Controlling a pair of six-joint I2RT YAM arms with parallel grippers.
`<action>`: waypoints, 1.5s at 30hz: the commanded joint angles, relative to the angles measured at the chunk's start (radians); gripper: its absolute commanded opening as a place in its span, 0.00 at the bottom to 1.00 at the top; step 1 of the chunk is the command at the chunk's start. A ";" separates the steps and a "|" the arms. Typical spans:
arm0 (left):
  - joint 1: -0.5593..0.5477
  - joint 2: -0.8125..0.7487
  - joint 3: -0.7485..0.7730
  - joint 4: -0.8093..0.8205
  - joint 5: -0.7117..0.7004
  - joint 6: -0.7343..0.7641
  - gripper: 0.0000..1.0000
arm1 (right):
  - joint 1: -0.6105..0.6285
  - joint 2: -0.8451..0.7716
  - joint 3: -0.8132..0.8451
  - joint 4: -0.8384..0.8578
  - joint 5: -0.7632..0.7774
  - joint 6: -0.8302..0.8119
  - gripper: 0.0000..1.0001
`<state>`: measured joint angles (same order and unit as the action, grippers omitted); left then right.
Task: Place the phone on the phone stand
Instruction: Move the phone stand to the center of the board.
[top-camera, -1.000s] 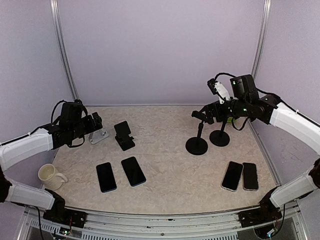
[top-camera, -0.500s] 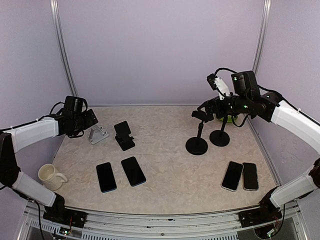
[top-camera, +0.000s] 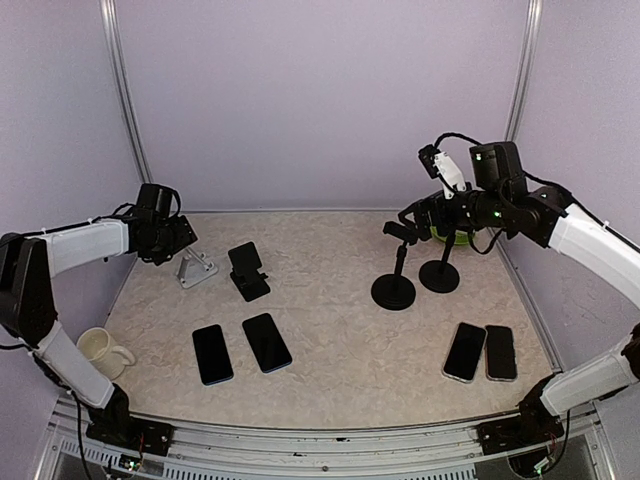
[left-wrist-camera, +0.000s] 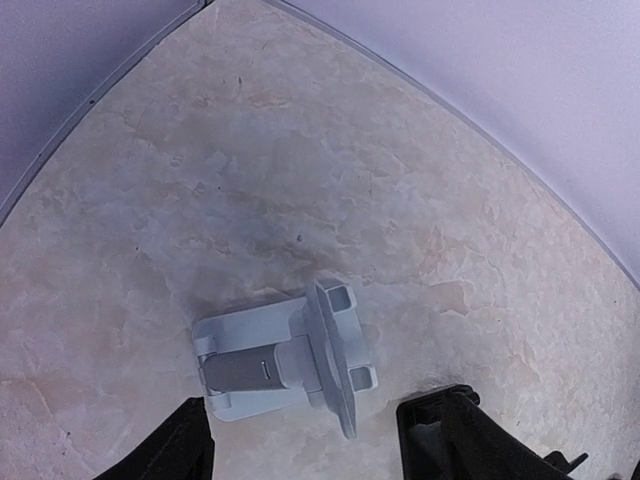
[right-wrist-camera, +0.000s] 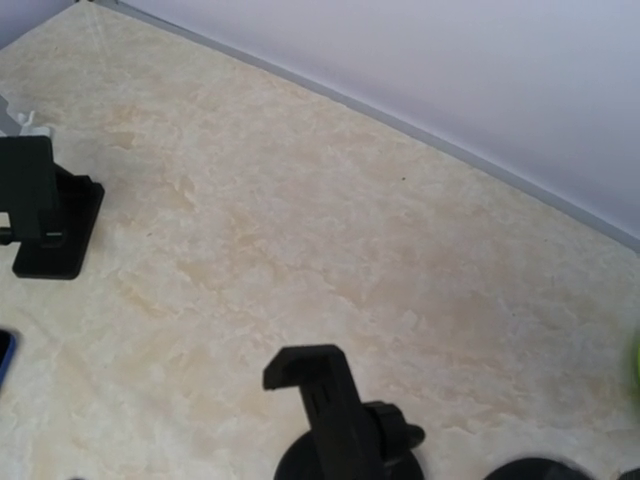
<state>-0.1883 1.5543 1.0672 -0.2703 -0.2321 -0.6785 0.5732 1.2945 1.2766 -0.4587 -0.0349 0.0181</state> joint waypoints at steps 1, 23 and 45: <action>0.008 0.043 0.062 -0.008 0.015 0.000 0.74 | 0.011 -0.040 -0.024 0.016 0.022 -0.010 1.00; 0.033 0.161 0.117 0.011 0.052 0.005 0.46 | 0.011 -0.037 -0.040 0.023 0.030 -0.024 1.00; 0.032 0.150 0.108 0.023 0.043 0.021 0.14 | 0.011 -0.043 -0.060 0.026 0.029 -0.015 1.00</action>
<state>-0.1623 1.7050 1.1545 -0.2695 -0.1871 -0.6716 0.5732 1.2629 1.2304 -0.4534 -0.0135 -0.0025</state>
